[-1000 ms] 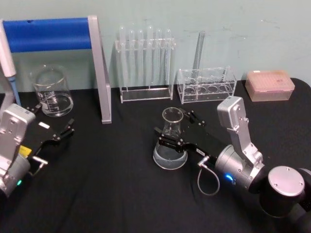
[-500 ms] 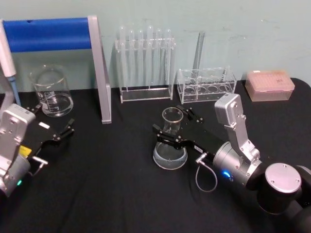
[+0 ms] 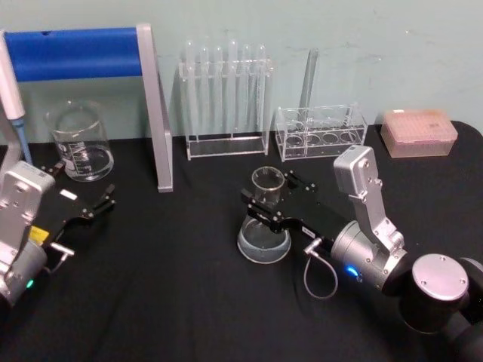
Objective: Grasp the erlenmeyer flask with one hand, shake it three times, then place it back.
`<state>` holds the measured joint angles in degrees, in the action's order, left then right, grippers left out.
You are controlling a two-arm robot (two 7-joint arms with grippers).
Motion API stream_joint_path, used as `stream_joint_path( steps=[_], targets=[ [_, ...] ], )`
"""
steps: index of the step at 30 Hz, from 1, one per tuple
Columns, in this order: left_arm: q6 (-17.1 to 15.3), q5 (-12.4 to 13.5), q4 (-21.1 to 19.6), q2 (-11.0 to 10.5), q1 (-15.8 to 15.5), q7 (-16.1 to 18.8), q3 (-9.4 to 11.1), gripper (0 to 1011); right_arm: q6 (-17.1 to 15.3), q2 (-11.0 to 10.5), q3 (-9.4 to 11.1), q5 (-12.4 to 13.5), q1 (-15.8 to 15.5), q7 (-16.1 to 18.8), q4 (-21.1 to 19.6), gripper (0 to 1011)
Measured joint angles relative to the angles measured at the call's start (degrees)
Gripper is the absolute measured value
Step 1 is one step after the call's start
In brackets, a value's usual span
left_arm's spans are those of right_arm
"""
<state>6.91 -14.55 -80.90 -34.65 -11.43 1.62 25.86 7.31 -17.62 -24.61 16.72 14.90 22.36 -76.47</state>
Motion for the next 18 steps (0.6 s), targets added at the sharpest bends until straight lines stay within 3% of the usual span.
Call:
stream_joint_path(
  steps=[9, 18],
  targets=[
    [0.0, 0.0, 0.0, 0.0, 0.0, 0.0, 0.0, 1001, 0.0, 0.0, 0.0, 0.1, 0.0, 0.0, -0.1, 469],
    [0.0, 0.0, 0.0, 0.0, 0.0, 0.0, 0.0, 1001, 0.0, 0.3, 0.8, 0.2, -0.4, 0.7, -1.0, 449]
  ],
)
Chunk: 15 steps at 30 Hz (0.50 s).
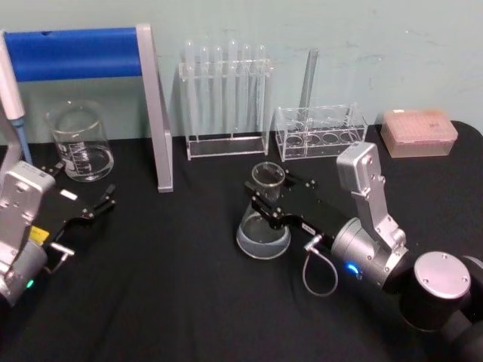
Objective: Grasp the erlenmeyer flask with one hand, shake it three times, then place it back.
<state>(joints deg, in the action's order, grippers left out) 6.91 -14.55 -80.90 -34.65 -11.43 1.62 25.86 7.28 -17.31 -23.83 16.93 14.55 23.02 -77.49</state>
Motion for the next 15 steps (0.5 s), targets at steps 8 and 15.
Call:
stream_joint_path(
  steps=[8, 15],
  targets=[
    [0.0, 0.0, 0.0, 0.0, 0.0, 0.0, 0.0, 1001, -3.5, -0.1, 1.8, 0.6, -0.7, -0.6, -5.2, 449],
    [0.0, 0.0, 0.0, 0.0, 0.0, 0.0, 0.0, 1001, -4.8, -0.8, 3.2, 1.2, -1.6, -1.1, -9.4, 449]
  ],
)
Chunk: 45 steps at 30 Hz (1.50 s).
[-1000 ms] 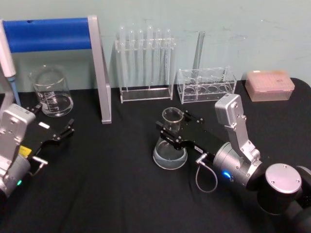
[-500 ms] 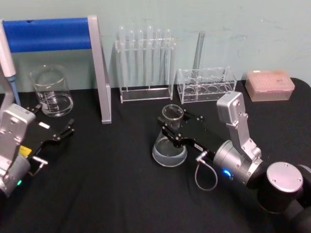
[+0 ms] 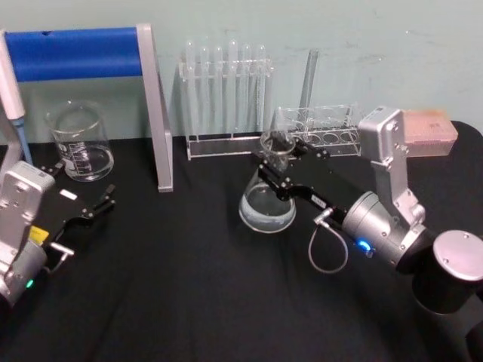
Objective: Grasp the erlenmeyer flask with one hand, shake it three times, then place it back.
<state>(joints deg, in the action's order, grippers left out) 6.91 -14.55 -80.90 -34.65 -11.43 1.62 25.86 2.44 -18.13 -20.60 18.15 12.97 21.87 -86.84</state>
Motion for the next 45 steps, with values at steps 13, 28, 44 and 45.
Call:
stream_joint_path(
  steps=[13, 28, 44, 45],
  targets=[
    [0.0, 0.0, 0.0, 0.0, 0.0, 0.0, 0.0, 1001, -0.5, 0.0, 1.1, -0.2, -0.7, -1.4, -1.4, 449],
    [0.0, 0.0, 0.0, 0.0, 0.0, 0.0, 0.0, 1001, -0.9, 1.7, -0.9, -1.1, -1.1, -0.9, -1.8, 449],
    [0.0, 0.0, 0.0, 0.0, 0.0, 0.0, 0.0, 1001, -1.2, 2.6, -6.5, -0.4, -2.3, 2.5, -4.5, 449],
    [0.0, 0.0, 0.0, 0.0, 0.0, 0.0, 0.0, 1001, -1.3, 2.6, -6.7, -0.3, -2.3, 2.6, -4.6, 449]
  ],
)
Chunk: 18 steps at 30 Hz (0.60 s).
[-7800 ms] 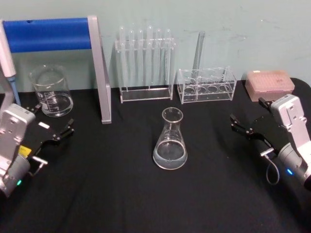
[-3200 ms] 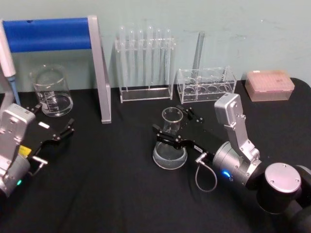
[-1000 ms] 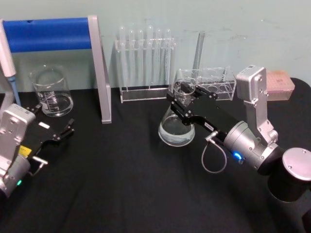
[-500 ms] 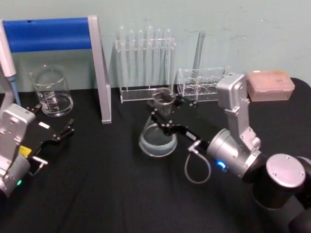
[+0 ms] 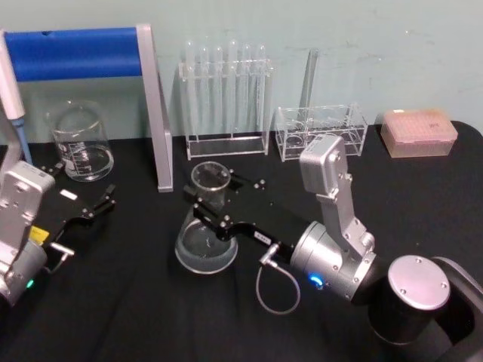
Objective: Grasp the erlenmeyer flask with one hand, shake it three times, then place it back.
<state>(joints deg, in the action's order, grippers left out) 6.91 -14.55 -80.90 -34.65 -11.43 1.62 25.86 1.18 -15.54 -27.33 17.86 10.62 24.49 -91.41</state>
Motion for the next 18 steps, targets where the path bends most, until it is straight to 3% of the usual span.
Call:
stream_joint_path(
  steps=[8, 18],
  targets=[
    [0.0, 0.0, 0.0, 0.0, 0.0, 0.0, 0.0, 1001, 0.1, -0.1, -0.7, 0.2, 0.0, -0.1, 0.0, 449],
    [0.0, 0.0, 0.0, 0.0, 0.0, 0.0, 0.0, 1001, 0.9, -0.1, 1.9, -1.1, 1.0, -3.4, 2.1, 449]
  ],
)
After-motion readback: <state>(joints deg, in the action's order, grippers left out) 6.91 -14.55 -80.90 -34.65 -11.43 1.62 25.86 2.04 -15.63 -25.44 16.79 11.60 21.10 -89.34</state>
